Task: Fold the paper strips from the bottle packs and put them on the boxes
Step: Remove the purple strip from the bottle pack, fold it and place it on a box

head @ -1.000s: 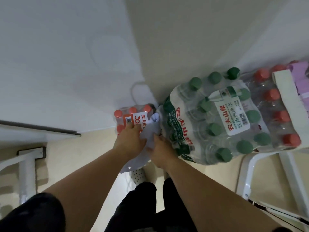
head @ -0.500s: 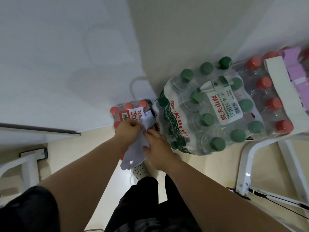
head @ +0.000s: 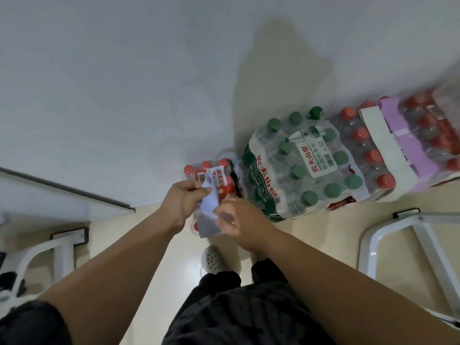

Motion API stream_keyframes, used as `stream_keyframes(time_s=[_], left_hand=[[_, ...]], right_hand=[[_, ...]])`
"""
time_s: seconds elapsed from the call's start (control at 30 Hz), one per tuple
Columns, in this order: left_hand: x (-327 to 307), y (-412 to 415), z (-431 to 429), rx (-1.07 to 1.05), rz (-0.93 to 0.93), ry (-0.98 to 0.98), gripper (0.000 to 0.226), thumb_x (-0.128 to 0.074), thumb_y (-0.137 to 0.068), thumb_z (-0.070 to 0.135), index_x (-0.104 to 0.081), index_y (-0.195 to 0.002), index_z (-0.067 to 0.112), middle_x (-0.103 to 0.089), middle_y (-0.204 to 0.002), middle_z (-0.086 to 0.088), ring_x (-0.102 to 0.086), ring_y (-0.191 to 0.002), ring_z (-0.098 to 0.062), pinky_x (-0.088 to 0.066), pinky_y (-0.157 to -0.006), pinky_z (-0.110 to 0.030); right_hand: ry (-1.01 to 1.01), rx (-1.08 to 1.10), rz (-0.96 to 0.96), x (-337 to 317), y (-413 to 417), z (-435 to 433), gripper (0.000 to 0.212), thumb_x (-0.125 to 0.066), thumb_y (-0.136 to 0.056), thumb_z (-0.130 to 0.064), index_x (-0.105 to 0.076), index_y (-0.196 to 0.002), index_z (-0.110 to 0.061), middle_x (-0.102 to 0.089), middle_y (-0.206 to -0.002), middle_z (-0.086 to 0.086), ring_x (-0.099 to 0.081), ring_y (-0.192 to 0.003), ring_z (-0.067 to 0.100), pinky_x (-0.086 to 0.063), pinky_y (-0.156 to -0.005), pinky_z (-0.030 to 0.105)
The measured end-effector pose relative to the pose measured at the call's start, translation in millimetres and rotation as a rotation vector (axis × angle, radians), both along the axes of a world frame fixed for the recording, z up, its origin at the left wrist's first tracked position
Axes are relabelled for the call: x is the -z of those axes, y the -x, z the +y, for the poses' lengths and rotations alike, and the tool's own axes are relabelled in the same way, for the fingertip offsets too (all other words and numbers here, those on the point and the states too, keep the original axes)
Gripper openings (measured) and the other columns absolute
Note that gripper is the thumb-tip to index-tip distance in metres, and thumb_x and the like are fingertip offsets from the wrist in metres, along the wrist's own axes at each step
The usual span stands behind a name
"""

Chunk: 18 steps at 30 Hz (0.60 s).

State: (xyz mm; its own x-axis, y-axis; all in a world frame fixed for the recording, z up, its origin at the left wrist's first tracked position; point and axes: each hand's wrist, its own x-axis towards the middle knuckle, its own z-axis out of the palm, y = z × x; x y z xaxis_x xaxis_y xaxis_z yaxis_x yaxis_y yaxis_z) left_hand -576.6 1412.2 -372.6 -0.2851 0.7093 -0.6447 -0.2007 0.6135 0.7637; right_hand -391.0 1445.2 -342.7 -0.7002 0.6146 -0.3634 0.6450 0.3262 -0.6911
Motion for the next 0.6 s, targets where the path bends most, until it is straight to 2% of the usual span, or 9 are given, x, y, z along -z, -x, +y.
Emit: stream_keyframes(time_s=[0.07,0.13,0.23,0.3,0.37,0.43,0.53,0.6], left_hand=[[-25,-1,-9,0.04,0.021,-0.063,0.023,-0.07,-0.085,0.018,-0.067,-0.092,-0.003,-0.065,-0.09,-0.027,-0.059,-0.085,-0.028,-0.049,-0.081,-0.043],[-49,-2,-17,0.093,-0.004,-0.131,0.021,-0.067,-0.086,0.018,-0.066,-0.091,-0.003,-0.065,-0.087,-0.02,-0.059,-0.084,-0.026,-0.048,-0.081,-0.039],[-82,-1,-28,0.163,-0.069,-0.235,0.022,-0.066,-0.086,0.02,-0.068,-0.093,-0.001,-0.067,-0.092,-0.025,-0.062,-0.086,-0.028,-0.046,-0.084,-0.041],[-99,-1,-31,0.156,-0.077,-0.275,0.02,-0.066,-0.085,0.02,-0.07,-0.095,0.002,-0.069,-0.096,-0.027,-0.062,-0.086,-0.029,-0.044,-0.084,-0.044],[-113,-4,-31,0.14,-0.061,-0.304,0.019,-0.067,-0.085,0.018,-0.073,-0.099,0.007,-0.071,-0.1,-0.027,-0.063,-0.086,-0.03,-0.043,-0.082,-0.045],[-124,-9,-29,0.162,-0.032,-0.318,0.018,-0.065,-0.088,0.014,-0.074,-0.104,0.012,-0.072,-0.103,-0.025,-0.065,-0.086,-0.033,-0.042,-0.08,-0.044],[-140,-26,-22,0.189,0.014,-0.368,0.024,-0.056,-0.096,0.005,-0.073,-0.11,0.012,-0.075,-0.106,-0.016,-0.07,-0.093,-0.023,-0.053,-0.082,-0.038],[-149,-42,-15,0.163,0.077,-0.401,0.019,-0.056,-0.097,0.011,-0.073,-0.103,0.014,-0.072,-0.101,-0.019,-0.067,-0.089,-0.019,-0.052,-0.08,-0.038]], right_hand=[[0.093,0.212,0.041,-21,-2,0,0.017,-0.061,-0.098,-0.028,-0.068,-0.11,-0.017,-0.066,-0.106,-0.004,-0.062,-0.094,0.015,-0.053,-0.086,0.034],[0.256,0.473,0.119,-38,-3,2,0.015,-0.06,-0.099,-0.032,-0.062,-0.113,-0.026,-0.068,-0.106,-0.009,-0.065,-0.097,0.013,-0.056,-0.086,0.034],[0.6,0.709,0.278,-62,-2,7,0.019,-0.055,-0.103,-0.034,-0.068,-0.112,-0.023,-0.076,-0.107,0.0,-0.071,-0.096,0.017,-0.057,-0.084,0.033],[0.731,0.782,0.422,-78,0,11,0.02,-0.056,-0.103,-0.026,-0.073,-0.109,-0.018,-0.078,-0.109,0.008,-0.072,-0.095,0.021,-0.058,-0.081,0.032],[0.689,0.788,0.515,-90,2,13,0.02,-0.06,-0.101,-0.015,-0.073,-0.114,-0.011,-0.077,-0.111,0.011,-0.073,-0.094,0.021,-0.059,-0.079,0.029],[0.584,0.786,0.552,-101,1,14,0.022,-0.064,-0.097,-0.009,-0.073,-0.117,-0.007,-0.078,-0.109,0.009,-0.075,-0.09,0.013,-0.059,-0.075,0.022],[0.425,0.773,0.565,-117,-7,15,0.013,-0.069,-0.093,-0.006,-0.076,-0.103,-0.011,-0.079,-0.093,0.001,-0.073,-0.078,0.002,-0.057,-0.07,0.015],[0.313,0.723,0.567,-125,-16,18,0.009,-0.073,-0.09,-0.005,-0.076,-0.094,-0.012,-0.078,-0.083,0.0,-0.072,-0.076,0.005,-0.057,-0.071,0.017]])
